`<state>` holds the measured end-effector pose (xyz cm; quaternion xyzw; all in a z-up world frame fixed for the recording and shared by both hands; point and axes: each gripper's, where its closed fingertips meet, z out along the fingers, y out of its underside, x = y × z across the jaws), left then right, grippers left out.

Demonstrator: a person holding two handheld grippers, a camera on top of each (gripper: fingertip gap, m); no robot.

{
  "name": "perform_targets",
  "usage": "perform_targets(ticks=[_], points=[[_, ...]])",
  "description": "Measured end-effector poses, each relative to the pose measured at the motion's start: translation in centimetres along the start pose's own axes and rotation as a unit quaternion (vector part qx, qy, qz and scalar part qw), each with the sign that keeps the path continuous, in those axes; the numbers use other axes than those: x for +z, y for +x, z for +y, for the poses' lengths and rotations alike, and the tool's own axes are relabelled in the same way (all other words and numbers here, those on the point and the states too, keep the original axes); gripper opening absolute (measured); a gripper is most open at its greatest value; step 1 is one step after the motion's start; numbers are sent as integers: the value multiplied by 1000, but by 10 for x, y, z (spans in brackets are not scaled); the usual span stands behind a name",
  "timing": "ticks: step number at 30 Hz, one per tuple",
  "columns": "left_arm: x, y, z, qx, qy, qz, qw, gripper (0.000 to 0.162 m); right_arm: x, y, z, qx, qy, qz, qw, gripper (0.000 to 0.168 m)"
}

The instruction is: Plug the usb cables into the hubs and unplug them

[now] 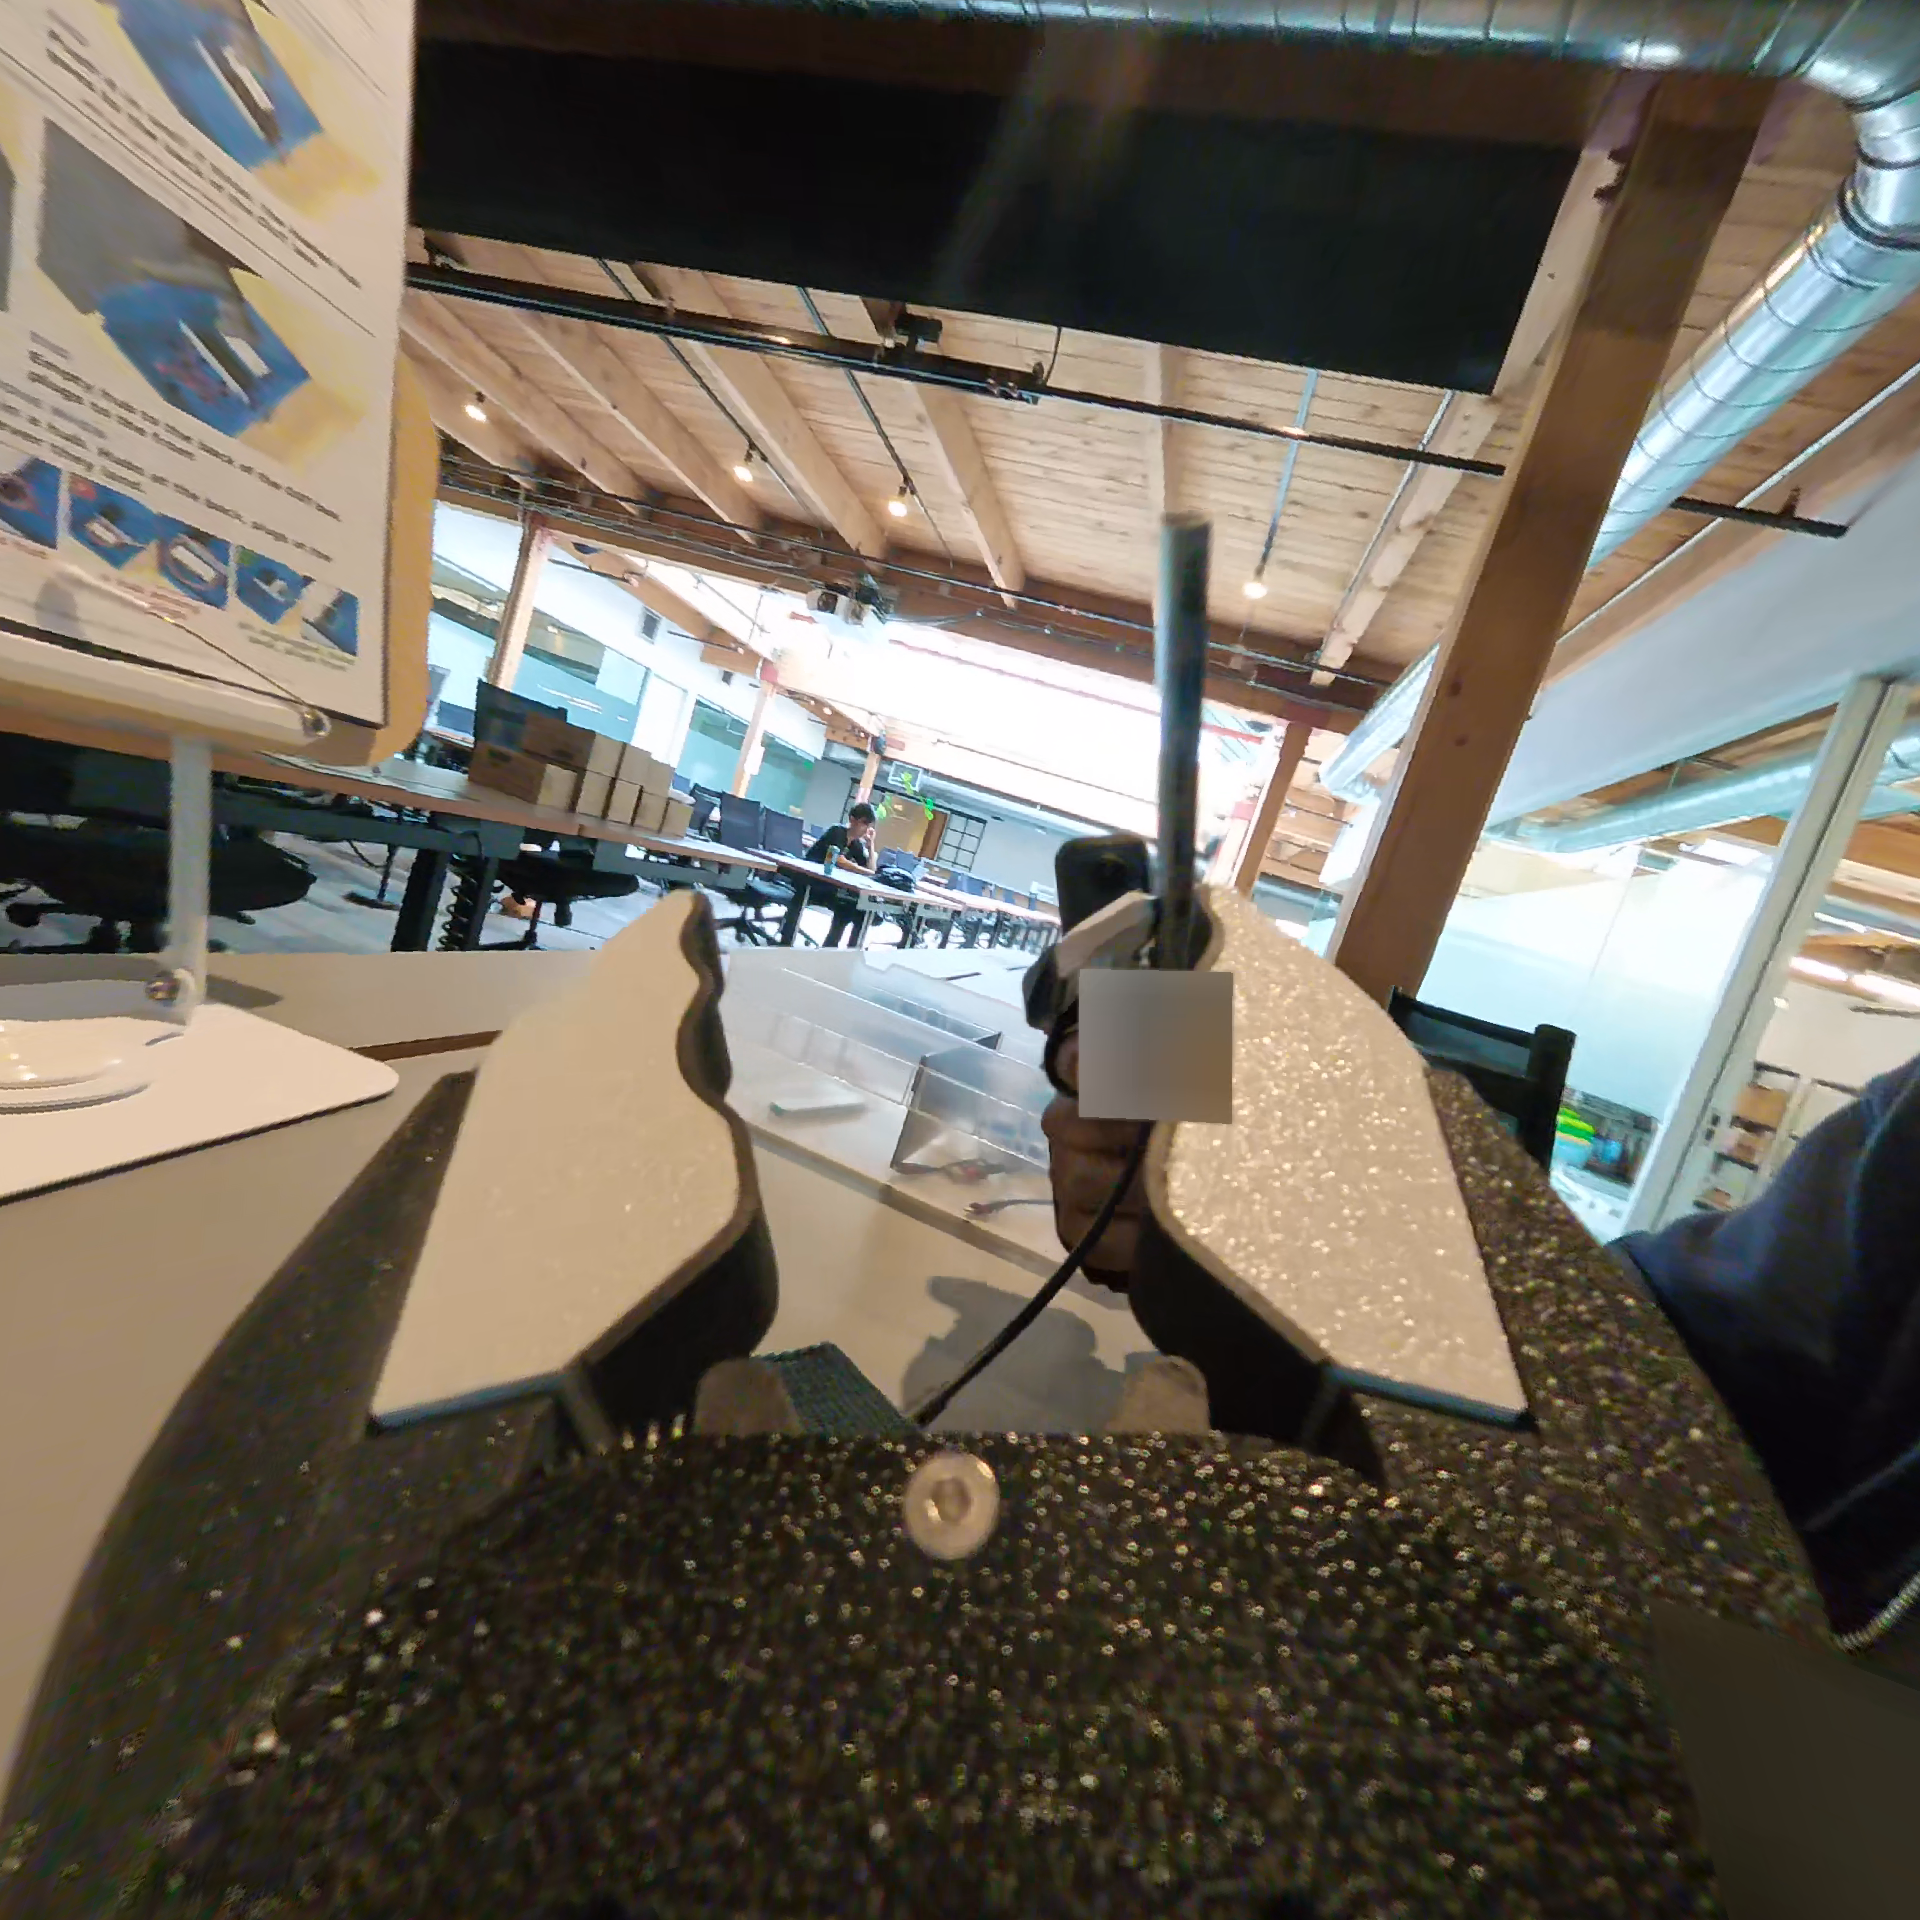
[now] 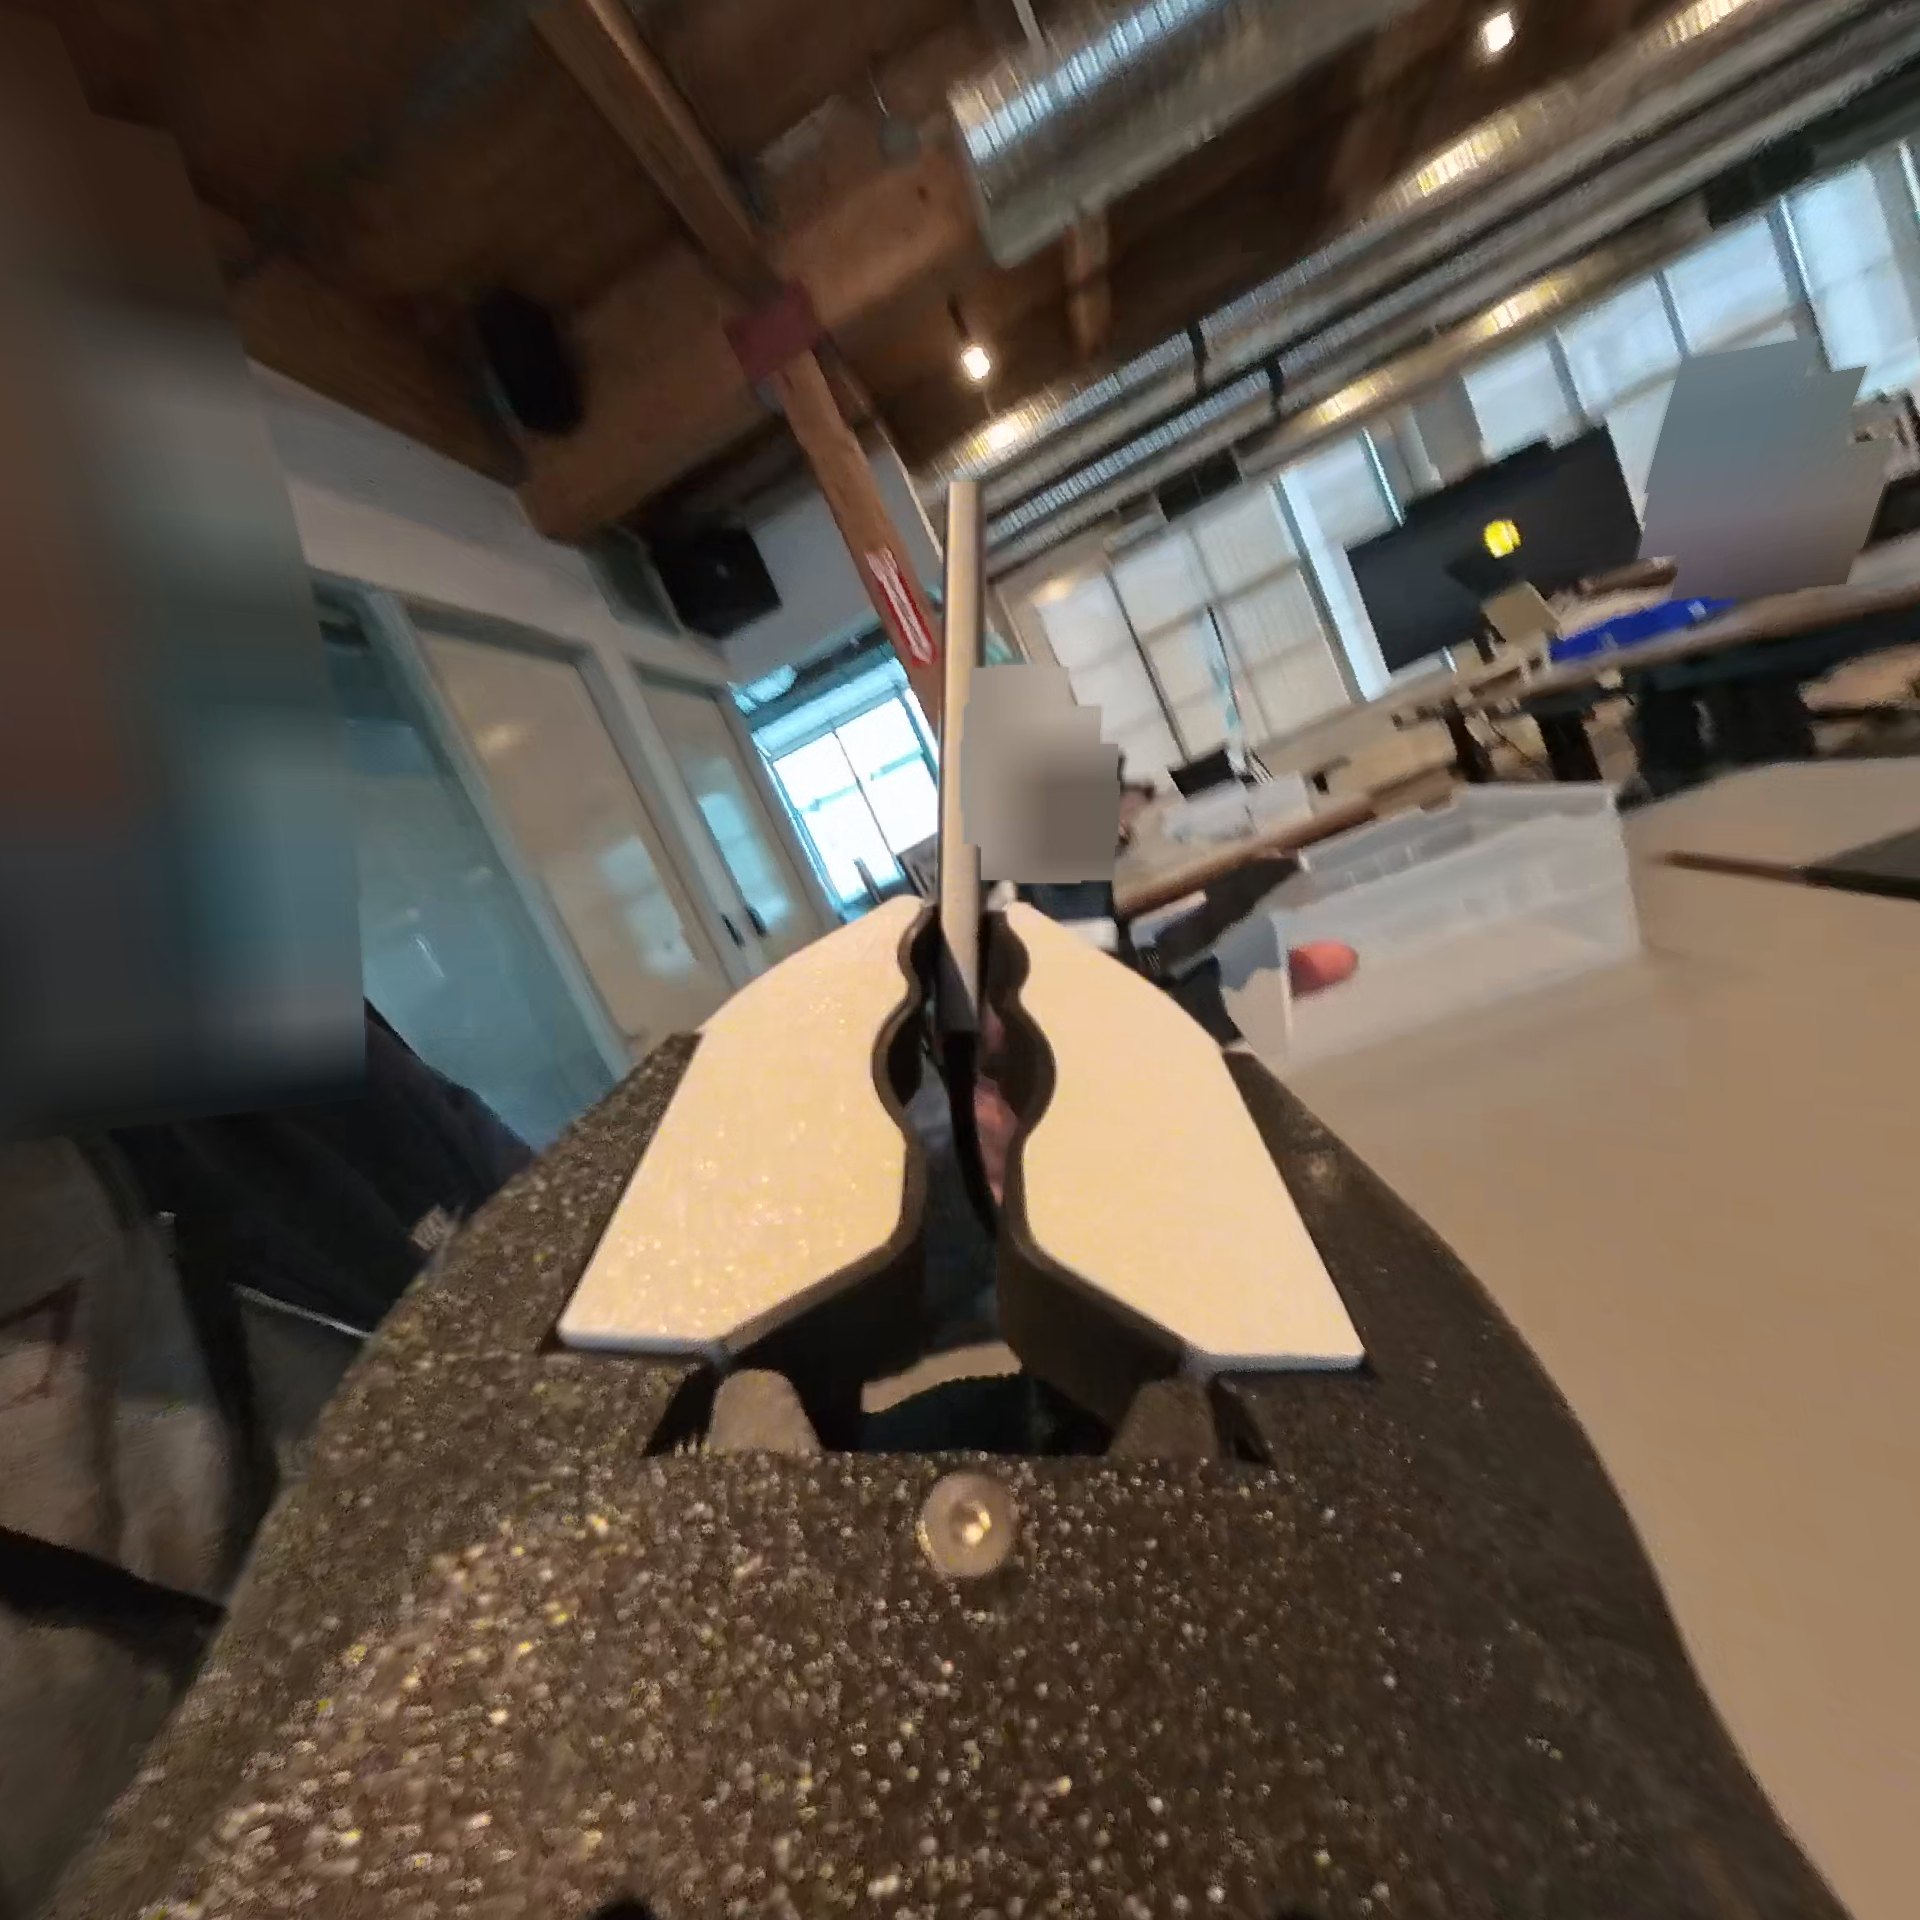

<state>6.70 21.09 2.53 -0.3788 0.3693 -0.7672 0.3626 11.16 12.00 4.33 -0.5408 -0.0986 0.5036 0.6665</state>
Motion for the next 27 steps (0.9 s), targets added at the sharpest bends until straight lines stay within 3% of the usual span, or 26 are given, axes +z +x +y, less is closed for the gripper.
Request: perform_targets(ticks=[6,27], points=[[-13,-11,-19,-16,46,-23,999,82,-19,-9,-29,0,95,-45,994,9],[-12,-16,-10,-24,29,-33,999,82,-13,-7,-17,-24,69,-25,997,9]])
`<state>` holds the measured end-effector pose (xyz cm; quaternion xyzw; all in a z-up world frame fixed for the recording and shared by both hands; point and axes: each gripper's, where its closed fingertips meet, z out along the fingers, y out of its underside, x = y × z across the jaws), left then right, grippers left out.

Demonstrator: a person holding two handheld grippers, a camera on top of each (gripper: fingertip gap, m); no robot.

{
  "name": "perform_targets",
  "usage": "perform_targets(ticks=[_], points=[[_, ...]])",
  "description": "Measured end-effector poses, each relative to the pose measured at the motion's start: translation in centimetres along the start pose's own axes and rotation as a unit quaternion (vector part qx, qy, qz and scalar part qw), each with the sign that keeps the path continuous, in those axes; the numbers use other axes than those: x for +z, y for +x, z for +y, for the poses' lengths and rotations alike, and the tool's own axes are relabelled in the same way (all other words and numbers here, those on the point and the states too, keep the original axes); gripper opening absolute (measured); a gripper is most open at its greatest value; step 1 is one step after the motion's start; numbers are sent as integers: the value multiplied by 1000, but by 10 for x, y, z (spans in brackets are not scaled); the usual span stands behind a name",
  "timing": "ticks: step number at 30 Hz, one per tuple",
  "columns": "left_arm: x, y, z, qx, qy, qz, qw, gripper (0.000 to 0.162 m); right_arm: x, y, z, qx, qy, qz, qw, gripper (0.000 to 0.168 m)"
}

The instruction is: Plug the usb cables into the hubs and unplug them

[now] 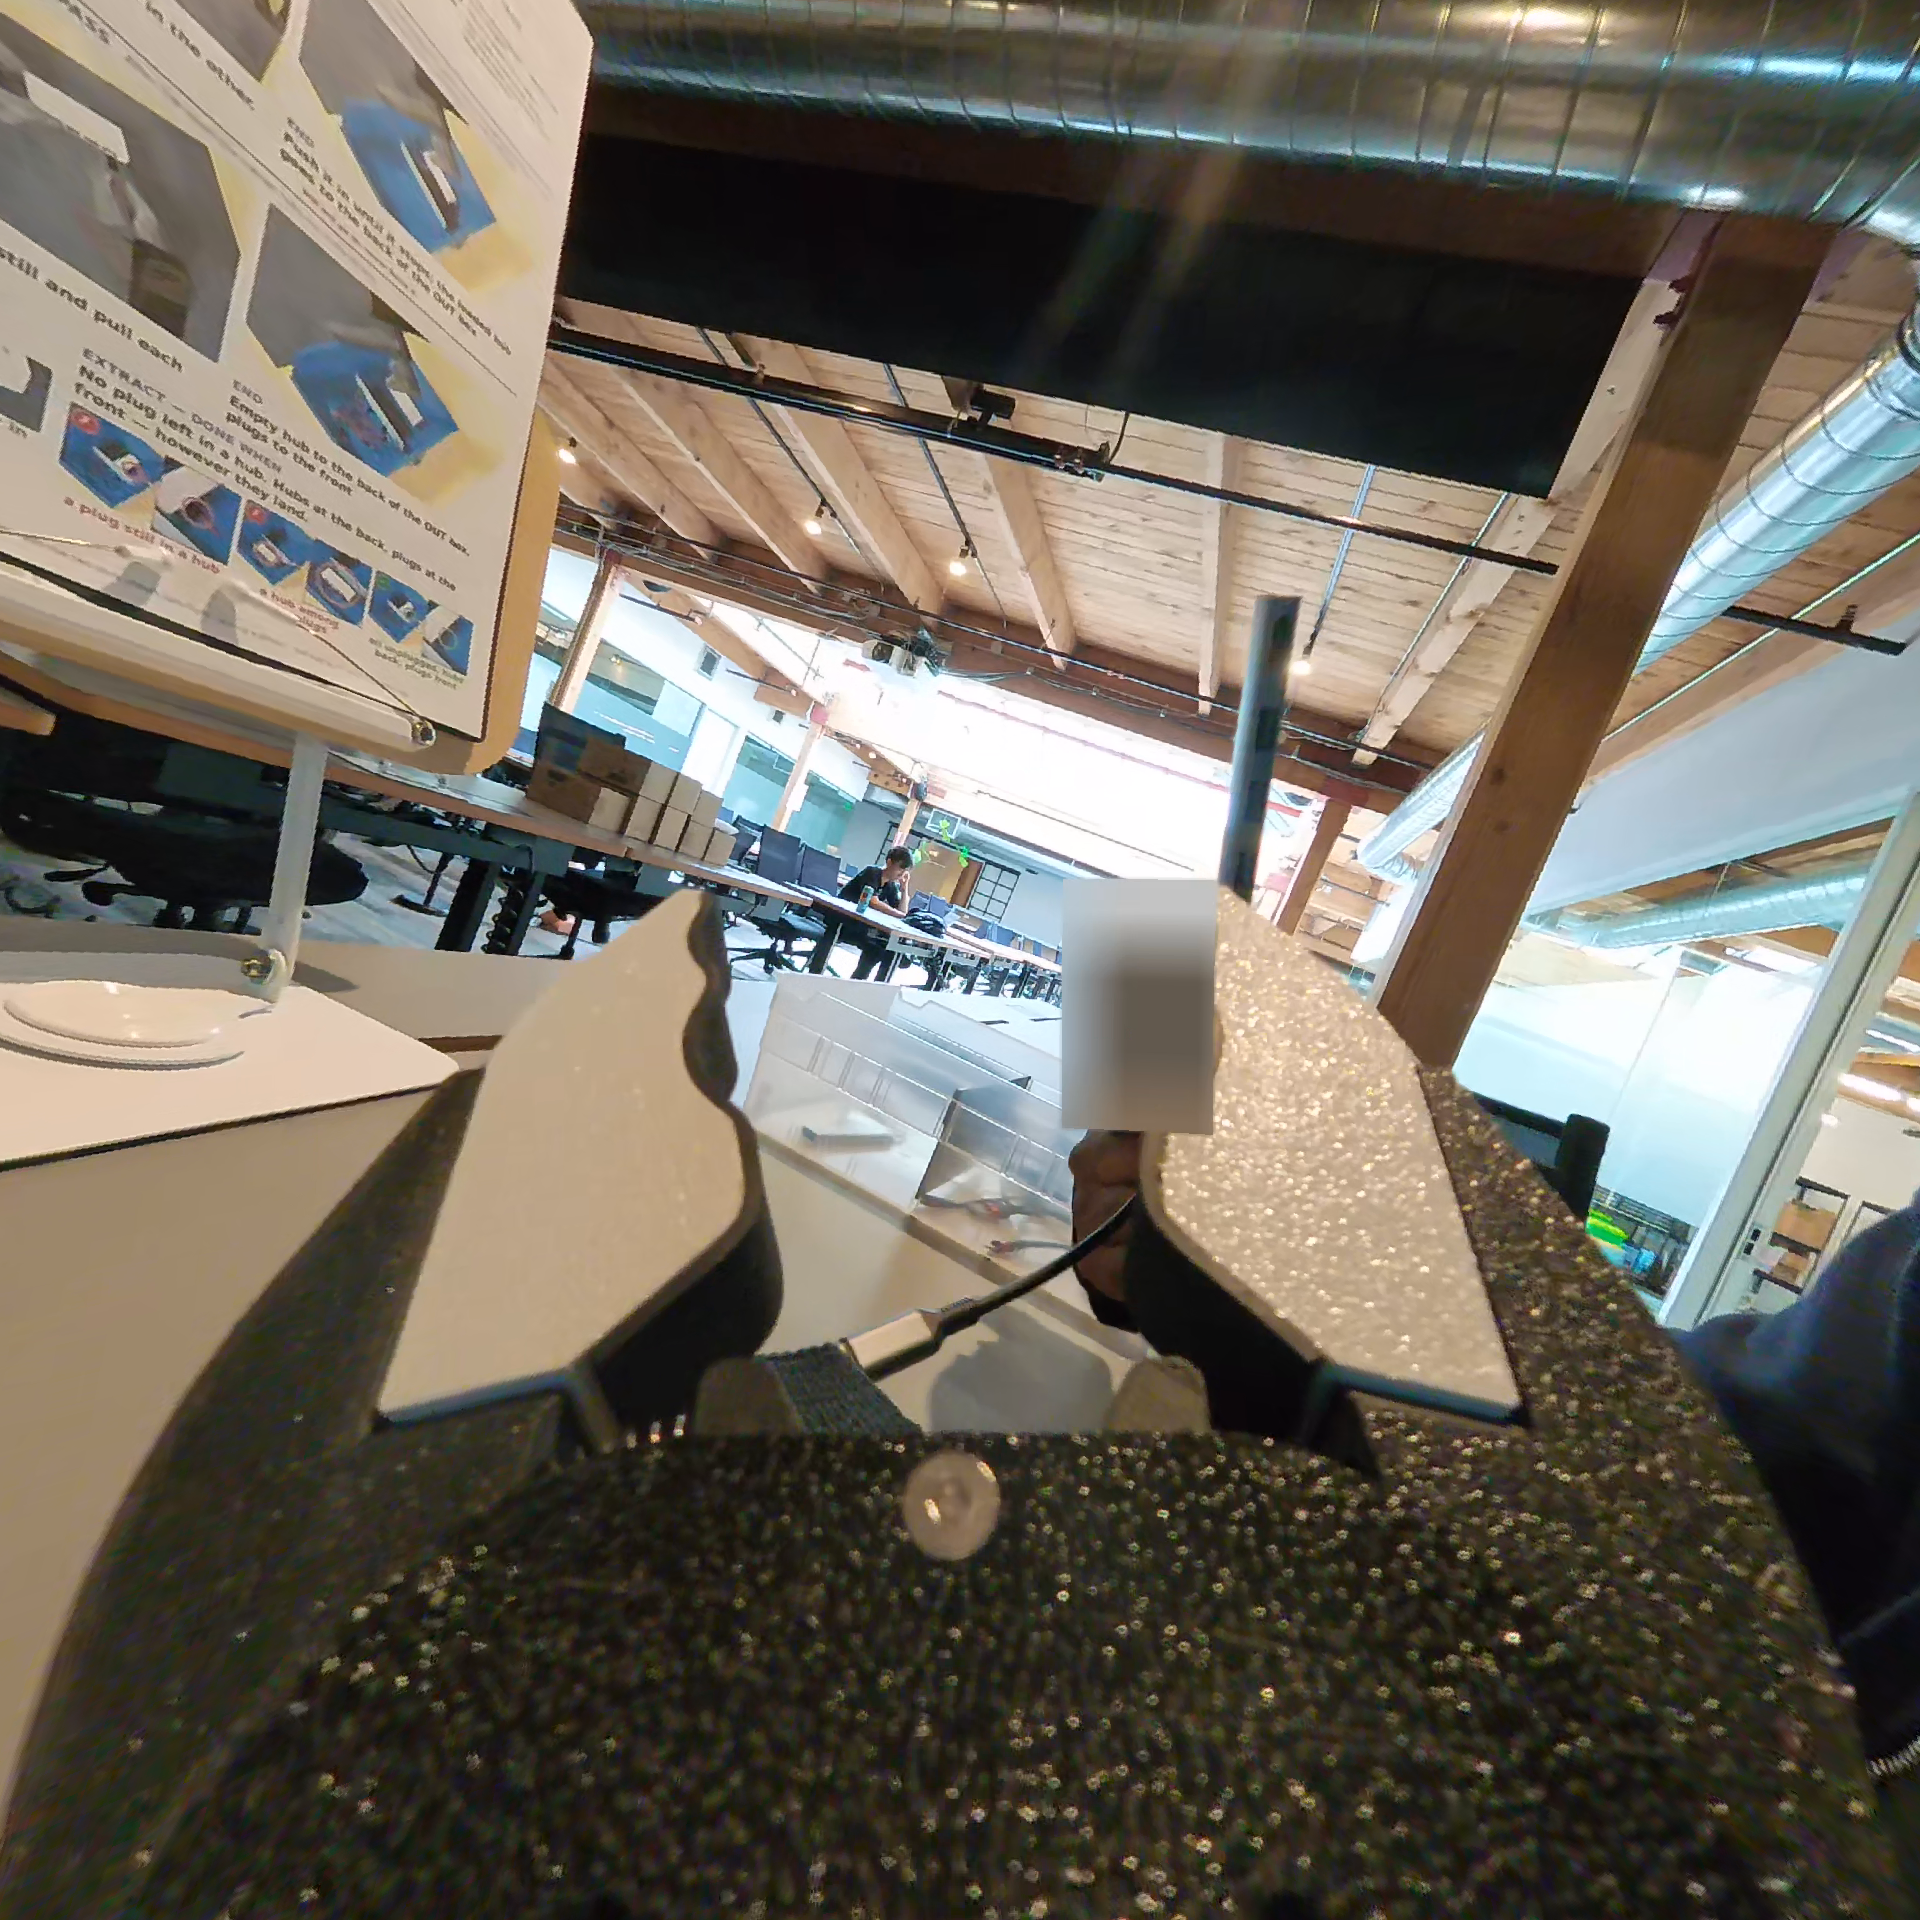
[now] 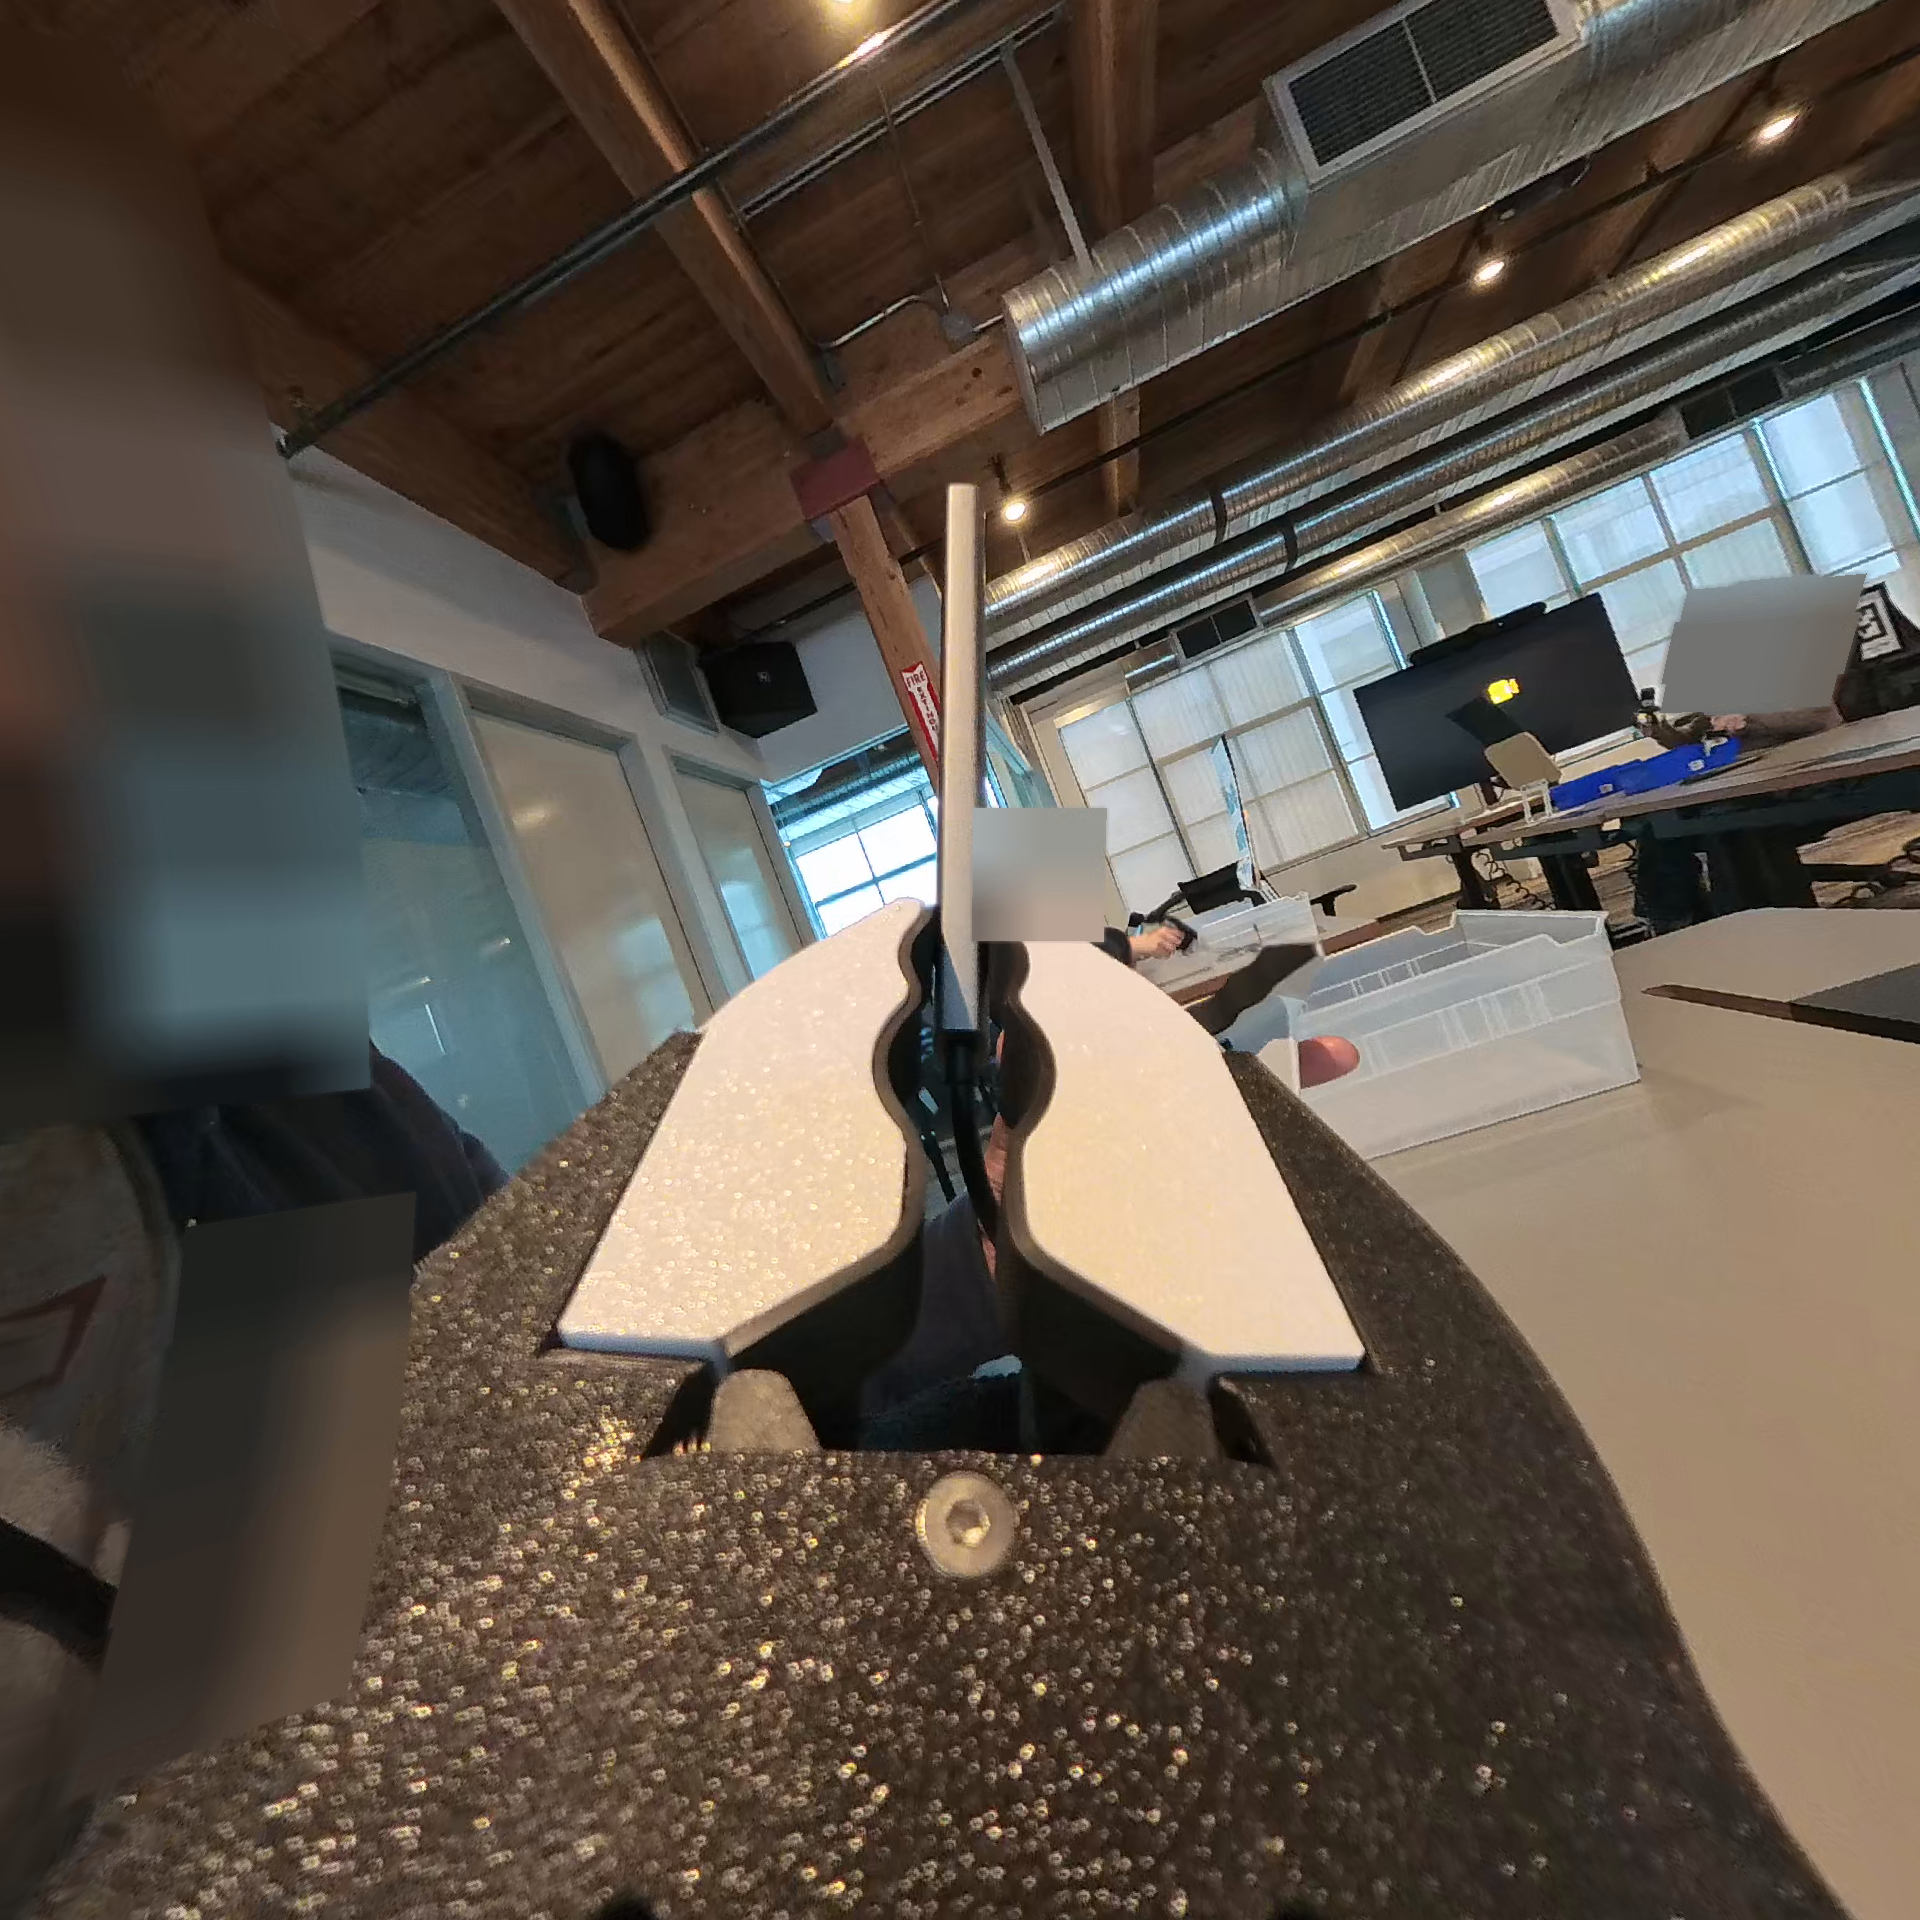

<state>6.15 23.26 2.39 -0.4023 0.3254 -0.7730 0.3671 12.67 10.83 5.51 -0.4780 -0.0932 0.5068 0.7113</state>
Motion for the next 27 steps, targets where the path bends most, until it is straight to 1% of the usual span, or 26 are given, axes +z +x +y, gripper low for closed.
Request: perform_targets(ticks=[9,14,20,27], points=[[3,4,7,26,-19,-2,999,82,2,4,8,10,-18,12,1000,9],[8,14,18,54,-49,14,997,82,7,18,35,58,-82,40,994,9],[15,30,30,57,-69,52,995,82,13,31,72,63,-161,82,982,9],[21,32,43,48,-86,55,994,80,12,39,92,61,-202,107,972,9]])
